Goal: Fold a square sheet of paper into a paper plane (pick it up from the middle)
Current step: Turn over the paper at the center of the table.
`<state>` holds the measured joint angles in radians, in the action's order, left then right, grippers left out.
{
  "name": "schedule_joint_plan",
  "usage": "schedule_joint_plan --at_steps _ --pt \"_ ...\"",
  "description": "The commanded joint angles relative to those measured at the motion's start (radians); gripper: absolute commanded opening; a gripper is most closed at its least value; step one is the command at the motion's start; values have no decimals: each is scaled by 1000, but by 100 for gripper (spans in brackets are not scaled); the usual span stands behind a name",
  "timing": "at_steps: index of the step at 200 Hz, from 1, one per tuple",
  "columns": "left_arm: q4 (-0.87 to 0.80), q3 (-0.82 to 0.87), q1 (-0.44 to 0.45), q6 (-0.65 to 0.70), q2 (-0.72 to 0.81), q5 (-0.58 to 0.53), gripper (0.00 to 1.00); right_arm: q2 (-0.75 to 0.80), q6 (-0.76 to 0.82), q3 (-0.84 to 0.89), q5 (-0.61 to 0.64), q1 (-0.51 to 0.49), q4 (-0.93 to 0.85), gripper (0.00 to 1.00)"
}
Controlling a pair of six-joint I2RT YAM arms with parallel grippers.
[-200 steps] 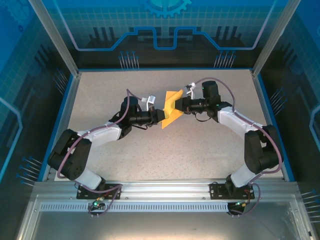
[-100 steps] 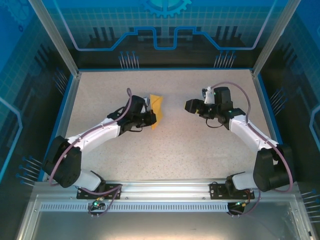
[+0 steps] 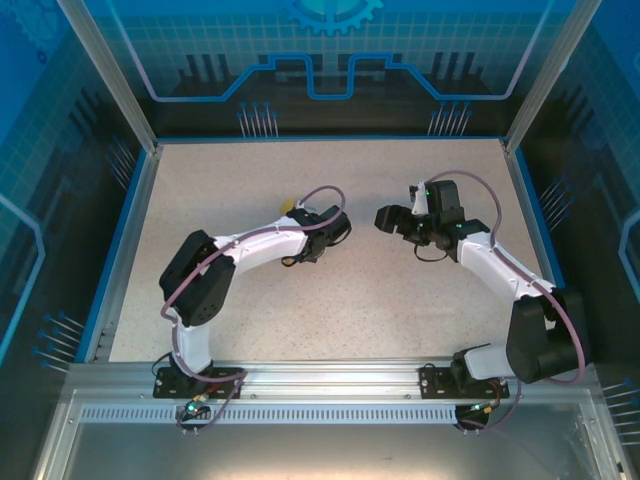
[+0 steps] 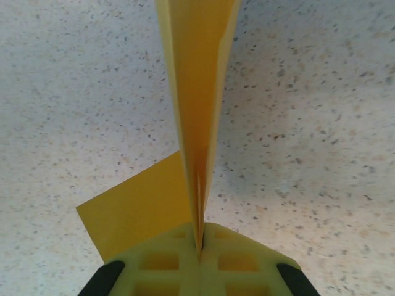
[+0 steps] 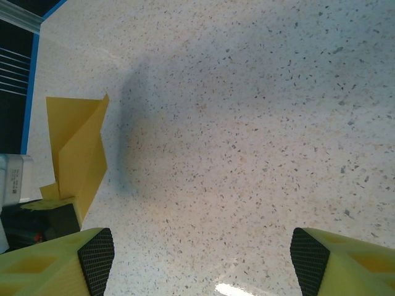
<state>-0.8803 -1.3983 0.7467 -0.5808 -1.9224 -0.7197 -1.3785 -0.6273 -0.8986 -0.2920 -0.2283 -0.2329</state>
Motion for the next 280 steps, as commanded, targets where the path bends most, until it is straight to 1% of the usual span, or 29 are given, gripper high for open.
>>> schedule_joint_plan --at_steps 1,31,35,58,82,103,141,167,205,238,258,280 --pt "-102 -70 25 2 -51 -89 6 -2 5 13 23 11 -22 79" --pt "-92 -108 49 32 -126 -58 7 -1 -8 13 37 14 -20 80" --pt "-87 -111 51 34 -133 -49 7 -2 -10 37 38 12 -20 80" --pt "-70 -130 59 47 -170 -15 10 -2 -20 44 41 17 -20 80" --pt "-54 -140 68 59 -191 21 14 1 -29 51 42 20 -17 80" --pt "-44 -149 76 64 -199 48 19 0 -37 54 42 22 -15 80" --pt "-39 -172 97 66 -184 107 27 5 -56 62 54 27 -8 80" --pt "-14 -173 114 71 -135 173 31 19 -72 74 70 33 -4 80" --pt "81 -118 120 103 -5 336 40 42 -74 81 109 42 -16 80" --pt "163 -65 117 118 115 447 47 37 -64 81 126 43 -25 80" --pt "220 -24 99 114 176 515 51 24 -54 76 124 40 -28 80" --pt "289 54 45 76 241 585 55 6 -13 54 130 1 -42 79"
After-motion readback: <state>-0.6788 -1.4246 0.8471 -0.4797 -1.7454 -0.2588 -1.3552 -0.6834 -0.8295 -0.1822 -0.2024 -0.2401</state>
